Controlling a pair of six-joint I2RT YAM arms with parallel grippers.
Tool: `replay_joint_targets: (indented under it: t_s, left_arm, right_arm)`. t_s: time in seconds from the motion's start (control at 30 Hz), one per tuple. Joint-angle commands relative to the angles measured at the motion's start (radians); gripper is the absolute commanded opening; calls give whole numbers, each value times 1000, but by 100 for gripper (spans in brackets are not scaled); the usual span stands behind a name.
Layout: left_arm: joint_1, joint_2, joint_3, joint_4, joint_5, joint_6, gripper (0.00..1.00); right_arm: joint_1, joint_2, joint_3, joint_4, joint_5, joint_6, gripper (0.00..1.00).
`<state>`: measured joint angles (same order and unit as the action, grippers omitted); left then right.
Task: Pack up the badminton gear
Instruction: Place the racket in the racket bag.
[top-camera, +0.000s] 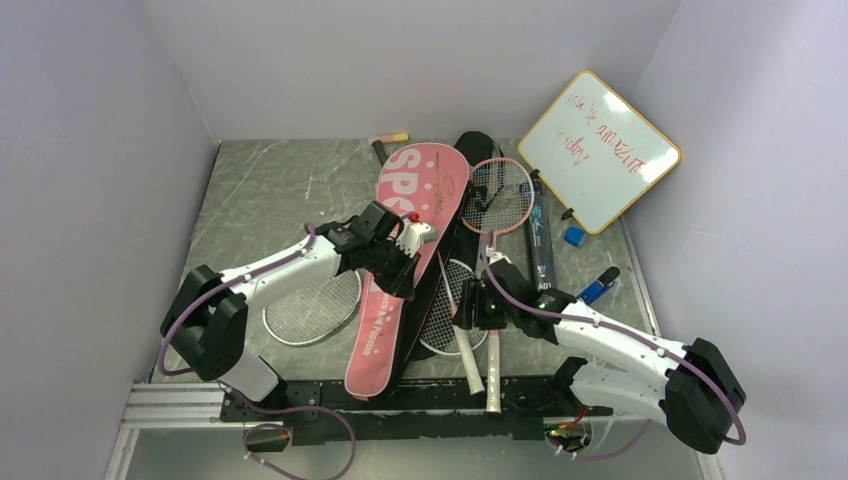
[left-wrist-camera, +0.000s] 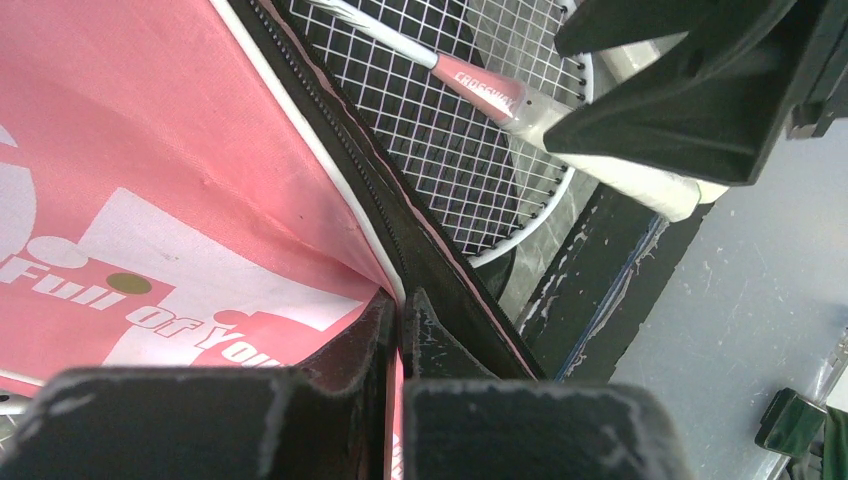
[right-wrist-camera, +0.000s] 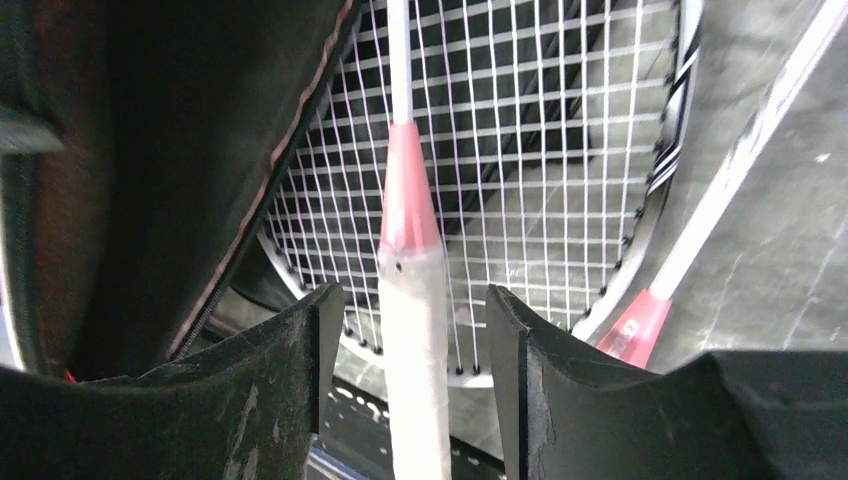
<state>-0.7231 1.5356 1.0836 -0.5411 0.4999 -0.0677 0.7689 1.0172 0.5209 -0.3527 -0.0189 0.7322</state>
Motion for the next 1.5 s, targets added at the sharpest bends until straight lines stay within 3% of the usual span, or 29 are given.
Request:
replay_joint_targets:
  t_s: [0.0,0.27,0.63,1.0,1.23,1.47]
  left_arm:
    - [3,-25,-6,32,20,23,5]
    - [3,16,-9,22,20,11,5]
    - [3,47,-13,36,99,6,5]
    - [-13,12,-15,144,183,-123,5]
    - [-58,-28,-46,284,218,-263,5]
    - [-79,-98,-69,455,282,-401,5]
  right_arm:
    - [51,17,-9,-46,-32,-2,58]
    - [76,33,-49,16,-64,21,55]
    - [78,30,1,102,-123,62,22]
    - [87,16,-13,342,-231,220,19]
    - [109,22,-32,463,-204,318,18]
    - [128,-45,-60,484,-111,369,11]
